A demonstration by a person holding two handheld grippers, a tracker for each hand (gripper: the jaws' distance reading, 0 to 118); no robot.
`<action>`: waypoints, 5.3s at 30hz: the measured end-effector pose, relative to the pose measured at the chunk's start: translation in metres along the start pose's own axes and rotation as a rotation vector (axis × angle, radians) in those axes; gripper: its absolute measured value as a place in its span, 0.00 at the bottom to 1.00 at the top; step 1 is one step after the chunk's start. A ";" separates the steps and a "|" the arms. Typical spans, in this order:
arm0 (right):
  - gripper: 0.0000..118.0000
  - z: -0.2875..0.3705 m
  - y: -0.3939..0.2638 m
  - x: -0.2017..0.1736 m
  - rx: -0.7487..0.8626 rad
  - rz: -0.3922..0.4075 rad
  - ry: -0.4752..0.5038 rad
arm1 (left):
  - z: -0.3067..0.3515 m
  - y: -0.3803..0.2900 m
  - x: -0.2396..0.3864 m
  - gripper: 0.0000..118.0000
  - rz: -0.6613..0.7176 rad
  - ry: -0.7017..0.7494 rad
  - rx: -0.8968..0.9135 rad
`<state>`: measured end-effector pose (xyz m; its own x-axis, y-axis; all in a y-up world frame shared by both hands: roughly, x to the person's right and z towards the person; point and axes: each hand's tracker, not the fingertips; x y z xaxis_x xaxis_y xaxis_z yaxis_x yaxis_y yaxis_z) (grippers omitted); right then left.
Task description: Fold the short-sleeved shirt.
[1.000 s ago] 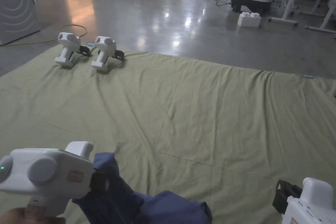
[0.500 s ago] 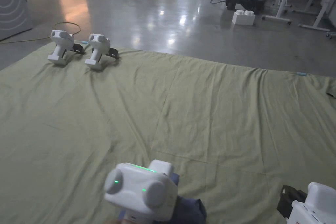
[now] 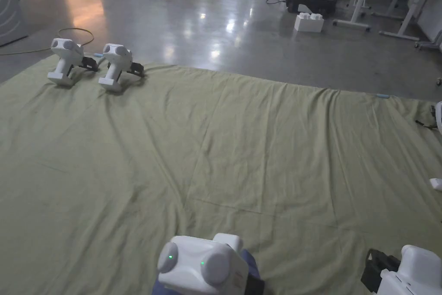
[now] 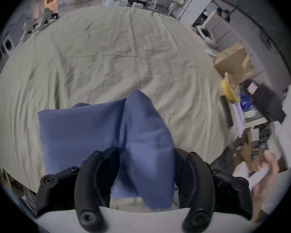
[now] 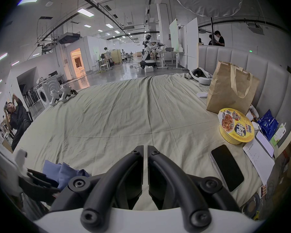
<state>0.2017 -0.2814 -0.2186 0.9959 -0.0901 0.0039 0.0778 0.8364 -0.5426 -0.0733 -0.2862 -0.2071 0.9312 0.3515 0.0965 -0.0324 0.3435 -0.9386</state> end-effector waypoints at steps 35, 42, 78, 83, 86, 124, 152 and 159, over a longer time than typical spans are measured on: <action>0.05 0.021 0.026 -0.047 0.247 0.112 0.037 | 0.054 -0.019 -0.017 0.09 -0.221 0.028 0.682; 0.05 0.038 0.047 -0.078 0.448 0.154 0.001 | 0.088 -0.012 -0.024 0.09 -0.277 0.379 1.082; 0.05 -0.040 -0.140 -0.158 -0.165 0.066 0.254 | 0.087 -0.085 -0.167 0.23 0.099 0.084 0.631; 0.05 -0.037 -0.138 -0.162 -0.165 0.167 0.241 | 0.067 -0.069 -0.193 0.63 0.148 -0.202 0.375; 0.05 -0.037 -0.138 -0.161 -0.162 0.159 0.253 | 0.046 -0.060 -0.206 0.73 0.212 -0.325 0.289; 0.05 -0.024 -0.005 -0.135 0.121 0.273 0.144 | 0.206 -0.010 -0.354 0.26 0.320 -0.316 0.178; 0.05 -0.024 0.012 -0.089 0.129 0.193 0.072 | 0.248 0.003 -0.444 0.65 0.386 0.747 0.146; 0.05 -0.022 0.018 -0.087 0.148 0.183 0.079 | 0.263 0.002 -0.394 0.65 0.416 0.485 0.507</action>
<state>0.1159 -0.2704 -0.2467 0.9878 0.0327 -0.1520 -0.0917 0.9122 -0.3993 -0.5356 -0.1949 -0.1597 0.8563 0.1608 -0.4908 -0.4626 0.6613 -0.5905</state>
